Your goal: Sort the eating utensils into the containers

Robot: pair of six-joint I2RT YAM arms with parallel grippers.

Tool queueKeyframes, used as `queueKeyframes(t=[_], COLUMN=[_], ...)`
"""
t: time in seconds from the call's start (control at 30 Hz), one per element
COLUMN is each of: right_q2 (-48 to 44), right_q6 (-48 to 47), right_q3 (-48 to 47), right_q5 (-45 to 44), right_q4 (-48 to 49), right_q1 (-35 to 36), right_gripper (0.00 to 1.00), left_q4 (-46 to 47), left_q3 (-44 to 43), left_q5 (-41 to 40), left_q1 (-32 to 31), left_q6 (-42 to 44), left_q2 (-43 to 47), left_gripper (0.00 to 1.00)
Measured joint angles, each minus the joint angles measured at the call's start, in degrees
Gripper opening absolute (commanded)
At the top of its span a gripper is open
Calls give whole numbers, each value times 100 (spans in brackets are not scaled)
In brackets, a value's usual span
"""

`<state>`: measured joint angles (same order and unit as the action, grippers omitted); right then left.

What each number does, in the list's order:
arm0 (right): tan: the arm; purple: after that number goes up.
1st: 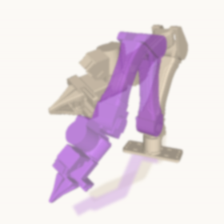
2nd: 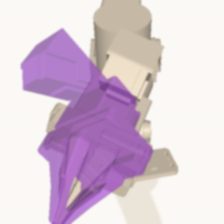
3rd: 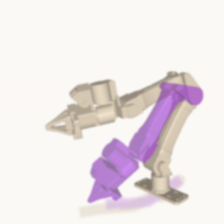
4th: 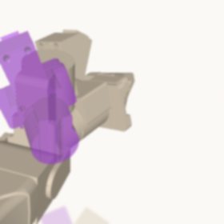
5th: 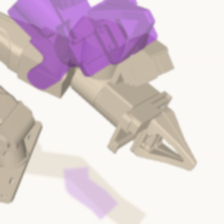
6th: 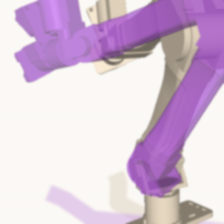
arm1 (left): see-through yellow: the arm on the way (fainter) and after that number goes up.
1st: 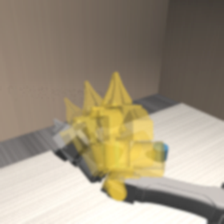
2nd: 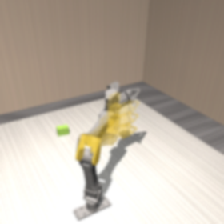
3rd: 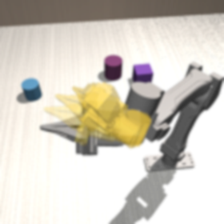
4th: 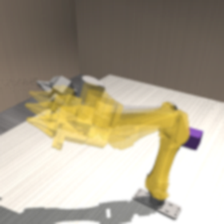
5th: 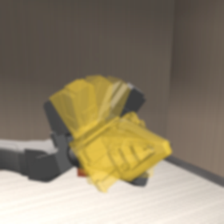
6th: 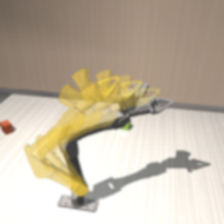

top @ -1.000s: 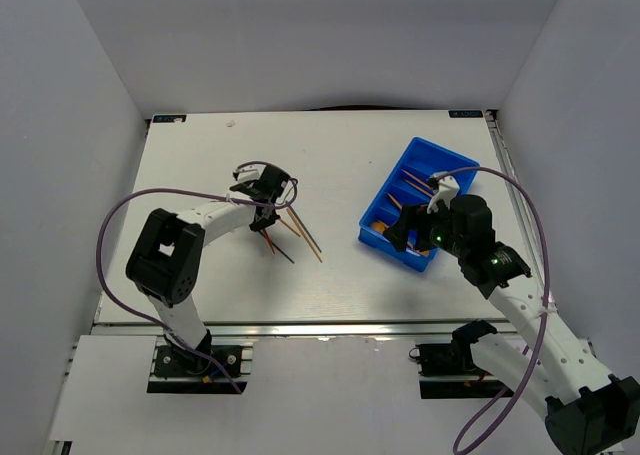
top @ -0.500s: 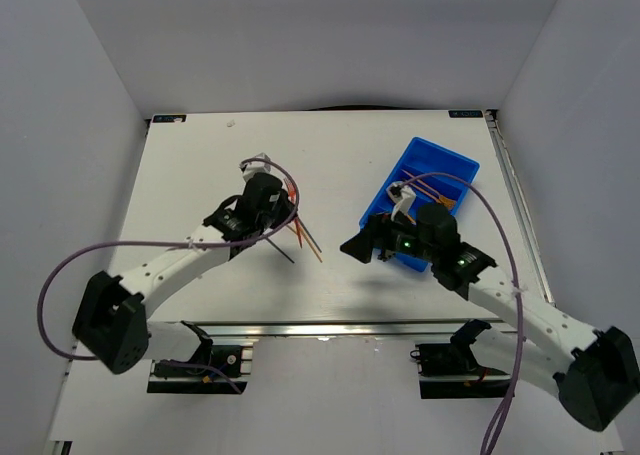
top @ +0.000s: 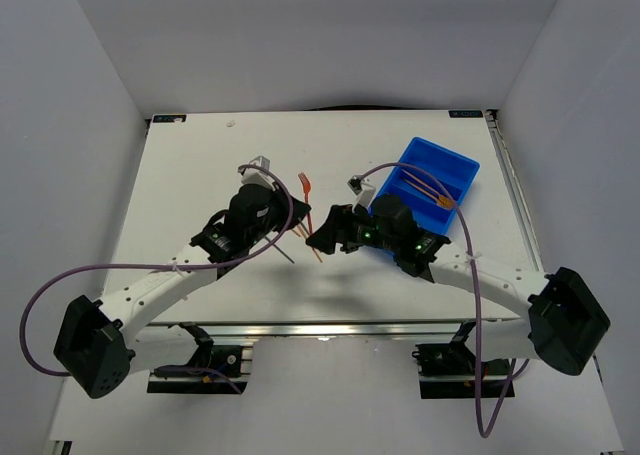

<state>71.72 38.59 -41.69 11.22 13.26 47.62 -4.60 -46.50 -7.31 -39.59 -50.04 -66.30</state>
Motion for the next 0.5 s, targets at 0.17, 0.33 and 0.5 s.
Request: queueKeyframes(t=[0.17, 0.33, 0.5], right_q2=[339, 769, 1152], right_q6=[-11, -157, -511], right_q3=[-284, -619, -1073], right_q5=[-295, -719, -809], right_q4=[109, 50, -96], right_q1=[256, 264, 291], right_gripper=[67, 42, 0], left_q4=[37, 81, 79], left_q3=[125, 125, 125], left_q5=[63, 105, 39], left_q1=[-35, -68, -52], left_q6=[-74, -151, -160], left_q2=[-2, 11, 44], left_gripper=[0, 0, 54])
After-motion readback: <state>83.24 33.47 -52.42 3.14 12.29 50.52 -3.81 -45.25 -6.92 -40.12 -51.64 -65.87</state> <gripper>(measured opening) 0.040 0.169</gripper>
